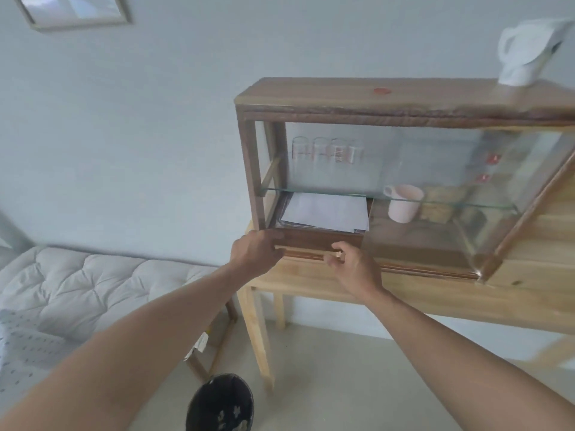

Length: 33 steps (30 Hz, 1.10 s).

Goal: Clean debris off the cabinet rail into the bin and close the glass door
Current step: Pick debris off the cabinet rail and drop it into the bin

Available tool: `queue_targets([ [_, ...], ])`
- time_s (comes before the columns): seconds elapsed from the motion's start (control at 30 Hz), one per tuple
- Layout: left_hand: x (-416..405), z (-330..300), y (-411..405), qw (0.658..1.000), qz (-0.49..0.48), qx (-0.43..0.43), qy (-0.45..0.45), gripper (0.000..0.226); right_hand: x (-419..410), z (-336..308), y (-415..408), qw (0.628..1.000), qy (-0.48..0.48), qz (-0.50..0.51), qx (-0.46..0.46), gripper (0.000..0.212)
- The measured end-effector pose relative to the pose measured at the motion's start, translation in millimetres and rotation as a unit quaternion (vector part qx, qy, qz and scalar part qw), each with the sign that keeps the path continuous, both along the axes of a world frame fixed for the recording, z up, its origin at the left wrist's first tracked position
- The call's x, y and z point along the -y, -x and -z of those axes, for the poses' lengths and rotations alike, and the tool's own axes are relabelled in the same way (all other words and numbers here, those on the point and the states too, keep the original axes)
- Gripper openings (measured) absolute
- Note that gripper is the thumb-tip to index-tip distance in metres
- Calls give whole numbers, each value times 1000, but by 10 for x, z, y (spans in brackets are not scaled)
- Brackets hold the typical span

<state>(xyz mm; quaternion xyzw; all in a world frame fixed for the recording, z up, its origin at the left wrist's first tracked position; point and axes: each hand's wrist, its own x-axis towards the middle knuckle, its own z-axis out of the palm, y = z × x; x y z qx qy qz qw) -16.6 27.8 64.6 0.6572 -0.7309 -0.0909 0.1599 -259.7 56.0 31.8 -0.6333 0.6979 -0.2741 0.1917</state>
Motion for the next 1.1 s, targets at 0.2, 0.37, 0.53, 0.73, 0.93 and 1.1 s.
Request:
queue_targets([
  [0.2,168,107,563,998,47,15,-25,37,93,82,321,999,-16,32,8,44],
  [0.37,328,290,903,997,48,27,-44,31,166,195,439,999,-19,27,-14,46],
  [0.53,416,464,1140,997,61,4,-55,20,212,325,496,995,-12,2,-98,39],
  [0.73,433,559,1262,996,81,-1,-38,18,248,449,512,988,22,-1,-150,20],
  [0.93,400,525,1199,997,78,-12,-28,18,215,453,509,992,47,24,-111,19],
  [1.1,342,466,1047,997,66,-29,-25,21,239,434,470,994,42,40,-94,10],
])
